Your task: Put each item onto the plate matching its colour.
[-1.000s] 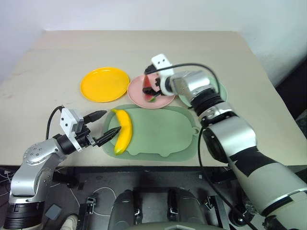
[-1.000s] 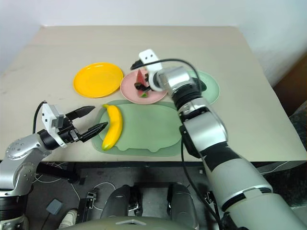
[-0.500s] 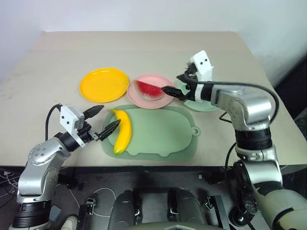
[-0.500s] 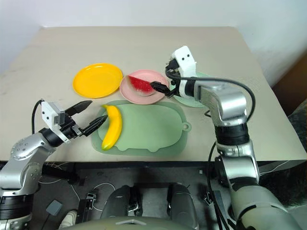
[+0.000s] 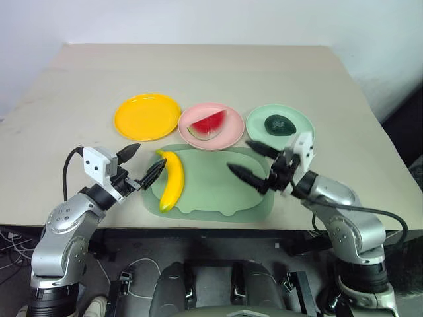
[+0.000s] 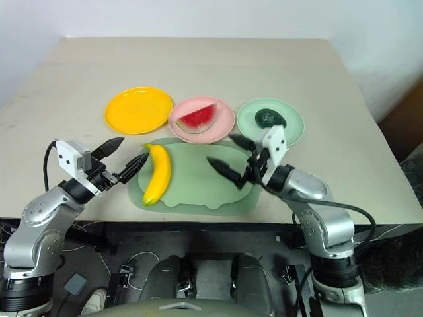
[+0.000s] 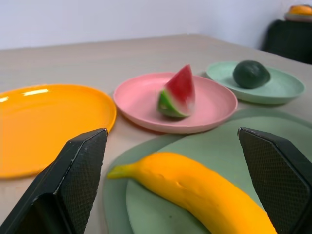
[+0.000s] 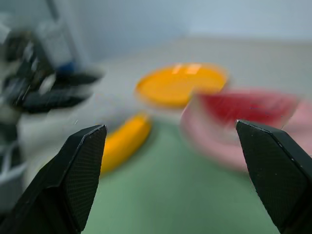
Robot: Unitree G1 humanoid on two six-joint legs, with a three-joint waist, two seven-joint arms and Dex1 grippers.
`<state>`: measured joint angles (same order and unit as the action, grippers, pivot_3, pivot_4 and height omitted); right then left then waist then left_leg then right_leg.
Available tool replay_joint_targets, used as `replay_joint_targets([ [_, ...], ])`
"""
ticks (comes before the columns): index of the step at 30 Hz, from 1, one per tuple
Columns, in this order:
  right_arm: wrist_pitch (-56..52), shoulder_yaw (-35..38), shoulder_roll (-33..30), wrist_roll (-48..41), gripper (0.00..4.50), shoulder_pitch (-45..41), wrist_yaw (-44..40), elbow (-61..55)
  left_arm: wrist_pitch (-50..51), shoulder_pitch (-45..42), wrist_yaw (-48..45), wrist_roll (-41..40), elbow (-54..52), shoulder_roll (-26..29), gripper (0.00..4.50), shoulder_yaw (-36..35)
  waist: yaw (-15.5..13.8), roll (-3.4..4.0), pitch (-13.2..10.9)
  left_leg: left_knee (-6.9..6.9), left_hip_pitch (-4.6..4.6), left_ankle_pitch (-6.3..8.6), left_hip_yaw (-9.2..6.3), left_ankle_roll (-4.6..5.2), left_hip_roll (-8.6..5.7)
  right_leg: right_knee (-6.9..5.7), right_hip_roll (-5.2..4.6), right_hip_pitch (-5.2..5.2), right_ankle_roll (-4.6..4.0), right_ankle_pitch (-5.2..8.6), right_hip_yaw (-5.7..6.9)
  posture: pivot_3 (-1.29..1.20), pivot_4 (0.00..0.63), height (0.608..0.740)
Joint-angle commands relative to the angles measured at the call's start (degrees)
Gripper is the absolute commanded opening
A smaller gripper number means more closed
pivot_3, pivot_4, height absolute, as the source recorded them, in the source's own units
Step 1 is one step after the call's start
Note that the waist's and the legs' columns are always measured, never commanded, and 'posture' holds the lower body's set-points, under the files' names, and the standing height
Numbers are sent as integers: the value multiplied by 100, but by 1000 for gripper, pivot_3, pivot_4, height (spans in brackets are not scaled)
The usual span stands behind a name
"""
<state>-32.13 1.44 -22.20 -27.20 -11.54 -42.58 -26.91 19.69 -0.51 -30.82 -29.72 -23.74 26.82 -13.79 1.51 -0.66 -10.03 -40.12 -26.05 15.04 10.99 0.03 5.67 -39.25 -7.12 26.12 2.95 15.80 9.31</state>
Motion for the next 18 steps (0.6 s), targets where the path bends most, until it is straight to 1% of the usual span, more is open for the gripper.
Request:
replay_joint_targets([
  [1, 533, -216, -193, 201, 4472, 100, -220, -123, 288, 67, 746, 355, -700, -192, 4500, 263, -31, -1, 0, 0, 9, 0, 0, 0, 0, 0, 0, -9, 0, 0, 0, 0, 150, 695],
  [4, 604, -177, -209, 138, 4472, 18, -190, 9, 709, 56, 1385, 498, -1086, -491, 4500, 485, -67, -2, 0, 3, 63, 5, -2, 5, 1, 12, 0, -62, 0, 1, 1, 0, 150, 695],
  [8, 541, -115, -275, 57, 4472, -138, -175, 113, 1364, 41, 2009, 600, -1448, -778, 4500, 755, -94, -5, 2, 1, 68, 14, -7, 19, 0, 14, -5, -72, 0, 1, 3, 0, 150, 695],
  [11, 453, -64, -405, -24, 4472, -249, -214, 145, 2183, 16, 2531, 644, -1629, -949, 4500, 943, -92, -5, 2, 1, 68, 11, -8, 16, -1, 14, -6, -72, 0, 1, 3, 0, 150, 695],
  [14, 274, 52, -419, -226, 4472, -375, -80, 123, 2553, -49, 2625, 646, -1761, -956, 4500, 1109, -86, -6, 2, 1, 68, 10, -8, 15, -1, 12, -5, -72, 0, 1, 3, 0, 150, 695],
  [18, -4, 214, -320, -531, 4472, -481, 190, 69, 3015, -323, 2728, 529, -1677, -1037, 4500, 1059, -97, -7, 3, 0, 67, 10, -9, 15, -1, 12, -5, -72, 0, 1, 4, 0, 150, 695],
])
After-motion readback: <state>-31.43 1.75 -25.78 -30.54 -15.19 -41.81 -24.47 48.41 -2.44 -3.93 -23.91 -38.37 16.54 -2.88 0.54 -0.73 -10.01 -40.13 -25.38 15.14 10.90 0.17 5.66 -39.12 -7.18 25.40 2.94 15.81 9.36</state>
